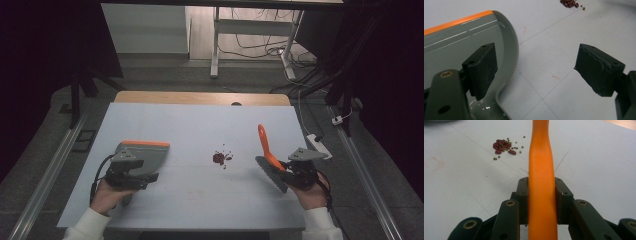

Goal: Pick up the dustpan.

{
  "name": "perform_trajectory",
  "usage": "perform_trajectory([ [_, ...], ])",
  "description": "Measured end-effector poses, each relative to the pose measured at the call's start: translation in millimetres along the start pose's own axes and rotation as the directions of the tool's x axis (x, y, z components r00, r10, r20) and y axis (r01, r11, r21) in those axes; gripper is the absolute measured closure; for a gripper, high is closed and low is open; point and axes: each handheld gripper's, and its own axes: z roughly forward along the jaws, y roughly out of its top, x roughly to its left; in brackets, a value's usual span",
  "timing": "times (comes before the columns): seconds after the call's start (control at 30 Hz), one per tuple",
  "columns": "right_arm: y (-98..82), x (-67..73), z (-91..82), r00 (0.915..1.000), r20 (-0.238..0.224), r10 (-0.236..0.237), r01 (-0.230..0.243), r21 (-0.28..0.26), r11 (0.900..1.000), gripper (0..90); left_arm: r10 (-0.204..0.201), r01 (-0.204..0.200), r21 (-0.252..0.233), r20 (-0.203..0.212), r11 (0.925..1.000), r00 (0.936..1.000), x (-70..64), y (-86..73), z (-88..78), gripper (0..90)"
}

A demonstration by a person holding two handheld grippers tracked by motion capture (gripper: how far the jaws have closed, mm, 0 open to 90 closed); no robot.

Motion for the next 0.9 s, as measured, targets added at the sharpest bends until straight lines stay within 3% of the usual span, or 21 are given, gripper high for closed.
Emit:
perform_trajectory([
  [0.27,-2.5,-1.1,-4.4,0.9998,0.020,0.008,-0.008,0.003,1.000,70.2,0.013,-0.013,0.009,0.009,0.9999,0.9999,-2.7,2.0,3.5,18.7],
  [0.9,2.9,2.6,-3.4,0.9985,0.049,-0.024,0.024,0.002,1.000,70.2,0.024,-0.024,0.035,0.012,0.9991,0.9996,-9.2,4.4,3.4,19.2],
])
